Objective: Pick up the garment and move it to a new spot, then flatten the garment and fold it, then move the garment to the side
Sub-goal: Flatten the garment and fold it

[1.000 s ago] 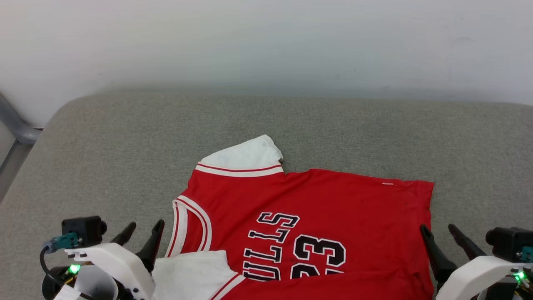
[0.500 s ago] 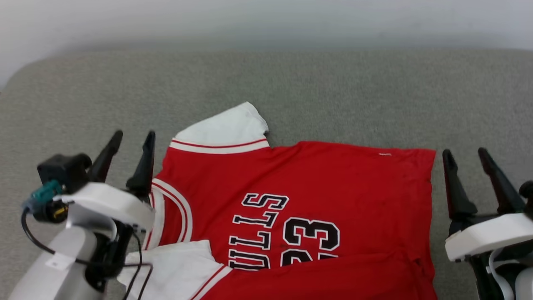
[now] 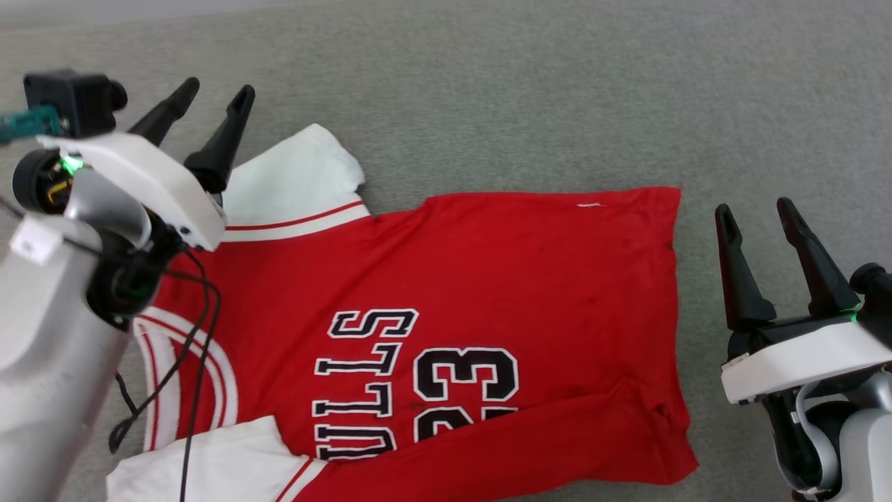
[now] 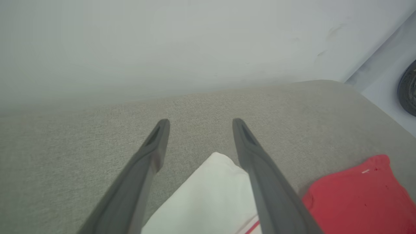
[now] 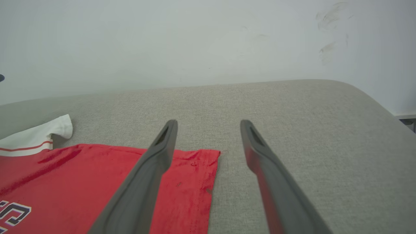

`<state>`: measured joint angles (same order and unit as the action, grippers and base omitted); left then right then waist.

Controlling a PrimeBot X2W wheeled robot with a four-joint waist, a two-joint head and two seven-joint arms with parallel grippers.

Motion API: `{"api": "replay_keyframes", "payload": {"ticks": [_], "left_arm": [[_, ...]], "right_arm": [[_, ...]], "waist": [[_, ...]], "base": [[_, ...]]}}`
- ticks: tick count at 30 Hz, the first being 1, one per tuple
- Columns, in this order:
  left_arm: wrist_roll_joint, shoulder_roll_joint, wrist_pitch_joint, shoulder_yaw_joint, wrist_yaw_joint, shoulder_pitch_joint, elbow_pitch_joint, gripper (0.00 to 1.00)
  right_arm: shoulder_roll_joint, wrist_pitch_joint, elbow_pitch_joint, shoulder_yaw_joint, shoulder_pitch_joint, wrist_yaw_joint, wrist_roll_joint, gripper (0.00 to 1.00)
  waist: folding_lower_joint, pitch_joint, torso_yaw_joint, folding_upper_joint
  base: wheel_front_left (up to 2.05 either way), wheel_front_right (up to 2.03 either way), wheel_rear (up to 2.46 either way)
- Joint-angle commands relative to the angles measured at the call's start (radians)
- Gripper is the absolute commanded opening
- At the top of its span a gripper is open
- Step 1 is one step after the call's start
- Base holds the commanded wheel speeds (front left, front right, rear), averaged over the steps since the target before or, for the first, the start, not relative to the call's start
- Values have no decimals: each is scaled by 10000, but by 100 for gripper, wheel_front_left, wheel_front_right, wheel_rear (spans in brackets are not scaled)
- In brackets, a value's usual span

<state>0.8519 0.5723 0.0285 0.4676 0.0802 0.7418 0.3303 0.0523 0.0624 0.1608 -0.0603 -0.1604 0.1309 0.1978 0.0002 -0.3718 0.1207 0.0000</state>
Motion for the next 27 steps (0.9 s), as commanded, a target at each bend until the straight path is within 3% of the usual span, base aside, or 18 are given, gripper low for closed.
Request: {"api": "replay_keyframes", "payload": {"ticks": [1, 7, 8, 9, 20, 23, 27], "left_arm": [[263, 157, 711, 138, 169, 457, 318, 100], [1301, 652, 3659, 496, 383, 1512, 1583, 100], [1301, 652, 3659, 496, 383, 1512, 1583, 100], [1595, 730, 4482, 577, 409, 1754, 1841, 100], [2281, 807, 7577, 1345, 192, 1726, 2592, 100], [2504, 648, 8048, 1459, 17, 1454, 2757, 0], [2617, 499, 7801, 1305, 3, 1454, 2714, 0]], "right_arm": [[-28, -132, -118, 51, -168, -4, 144, 100], [-28, -402, -526, 221, -263, -4, 442, 100], [-28, -402, -526, 221, -263, -4, 442, 100], [-29, -479, -656, 196, -214, -4, 543, 100], [-29, -727, -1065, 253, -287, -4, 891, 100], [-31, -669, -1155, 301, -362, -4, 970, 100], [-25, -413, -1267, 205, -469, -4, 1017, 100]], "waist": [[-2, -318, 413, 0], [-2, -588, 959, 0], [-2, -588, 959, 0], [-2, -674, 1076, 0], [-2, -1112, 1319, 0], [-2, -1174, 1317, 0], [-2, -1183, 1205, 0]], "base": [[0, 0, 0], [0, 0, 0], [0, 0, 0], [0, 0, 0], [0, 0, 0], [0, 0, 0], [0, 0, 0]]}}
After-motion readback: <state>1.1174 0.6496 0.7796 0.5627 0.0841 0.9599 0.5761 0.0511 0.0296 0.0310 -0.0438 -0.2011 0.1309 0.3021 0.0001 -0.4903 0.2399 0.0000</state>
